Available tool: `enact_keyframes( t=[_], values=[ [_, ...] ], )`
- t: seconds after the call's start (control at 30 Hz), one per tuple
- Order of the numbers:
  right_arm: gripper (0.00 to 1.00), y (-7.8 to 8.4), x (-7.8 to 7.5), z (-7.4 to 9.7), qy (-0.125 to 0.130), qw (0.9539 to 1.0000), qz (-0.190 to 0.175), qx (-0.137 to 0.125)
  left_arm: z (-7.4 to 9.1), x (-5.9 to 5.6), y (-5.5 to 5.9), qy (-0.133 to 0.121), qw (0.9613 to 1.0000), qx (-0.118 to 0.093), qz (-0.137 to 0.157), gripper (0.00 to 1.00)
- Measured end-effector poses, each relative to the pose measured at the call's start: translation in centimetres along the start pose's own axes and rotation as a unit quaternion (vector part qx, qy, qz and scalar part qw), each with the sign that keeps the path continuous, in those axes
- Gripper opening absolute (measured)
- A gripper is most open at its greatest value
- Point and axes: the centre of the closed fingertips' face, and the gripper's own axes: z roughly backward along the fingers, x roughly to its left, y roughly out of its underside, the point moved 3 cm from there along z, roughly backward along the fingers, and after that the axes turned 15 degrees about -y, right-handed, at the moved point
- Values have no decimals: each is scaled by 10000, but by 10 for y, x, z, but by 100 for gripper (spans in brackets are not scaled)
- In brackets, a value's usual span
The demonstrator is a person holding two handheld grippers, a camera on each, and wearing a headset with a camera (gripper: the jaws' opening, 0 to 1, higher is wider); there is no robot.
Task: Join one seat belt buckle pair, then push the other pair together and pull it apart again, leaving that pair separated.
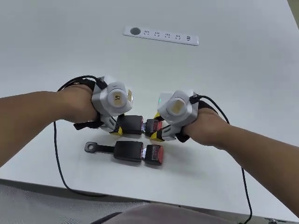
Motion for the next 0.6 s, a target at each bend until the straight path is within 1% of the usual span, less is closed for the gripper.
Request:
enact_keyframes(
  t=[0.23,0.37,0.47,0.6],
  values=[
    [32,2,0,1,33,10000,-55,34,-2,3,4,-2,9999,-58,86,31],
    [32,9,0,6,61,9999,-122,66,-2,2,4,-7,9998,-137,173,31],
    [32,14,-1,11,75,9999,-148,-26,-2,1,4,-21,9997,-175,184,31],
    [32,11,0,9,122,9998,-152,-74,-1,0,4,-44,9997,-150,191,31]
  ],
)
